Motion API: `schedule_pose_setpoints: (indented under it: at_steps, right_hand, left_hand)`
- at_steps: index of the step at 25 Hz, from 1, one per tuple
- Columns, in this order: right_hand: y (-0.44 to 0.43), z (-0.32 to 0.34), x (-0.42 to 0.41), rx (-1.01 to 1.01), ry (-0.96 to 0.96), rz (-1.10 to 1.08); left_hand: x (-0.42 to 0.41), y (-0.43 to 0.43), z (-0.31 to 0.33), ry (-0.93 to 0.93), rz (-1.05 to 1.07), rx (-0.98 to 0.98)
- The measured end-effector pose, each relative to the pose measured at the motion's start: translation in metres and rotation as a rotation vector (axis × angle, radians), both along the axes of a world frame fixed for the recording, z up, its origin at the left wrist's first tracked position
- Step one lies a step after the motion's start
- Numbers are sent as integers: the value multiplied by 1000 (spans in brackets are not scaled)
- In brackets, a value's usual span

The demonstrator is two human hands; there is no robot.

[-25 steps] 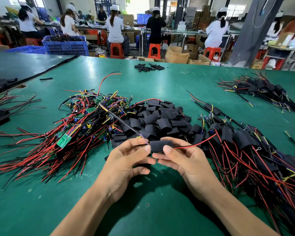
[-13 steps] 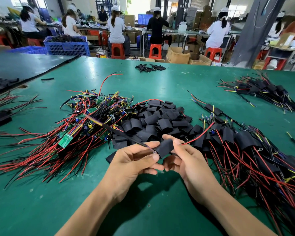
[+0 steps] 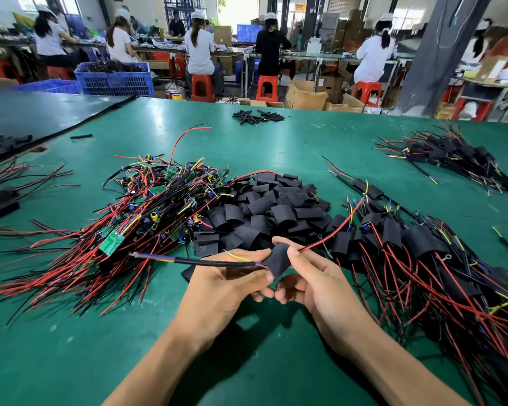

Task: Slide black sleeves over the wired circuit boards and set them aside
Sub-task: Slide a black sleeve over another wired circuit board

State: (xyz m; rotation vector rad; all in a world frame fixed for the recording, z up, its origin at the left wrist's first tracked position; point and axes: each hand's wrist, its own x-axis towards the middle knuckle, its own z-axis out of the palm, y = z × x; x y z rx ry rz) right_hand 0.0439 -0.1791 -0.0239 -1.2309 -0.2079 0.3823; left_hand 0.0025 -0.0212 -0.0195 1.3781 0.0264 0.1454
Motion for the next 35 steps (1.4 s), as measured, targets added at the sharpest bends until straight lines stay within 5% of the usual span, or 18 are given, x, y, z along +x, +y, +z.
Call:
schedule_pose_setpoints:
  at_steps: [10, 28, 35]
  right_hand:
    - [-4, -2, 4, 18, -116, -109]
    - [-3, 0, -2, -1, -46, -72]
    - [-2, -3, 4, -6, -13, -97]
  left_hand:
    - [4, -1, 1, 29, 85, -250]
    - [-5, 1, 10, -68, 258, 383]
    - [-10, -5, 16, -62, 99, 300]
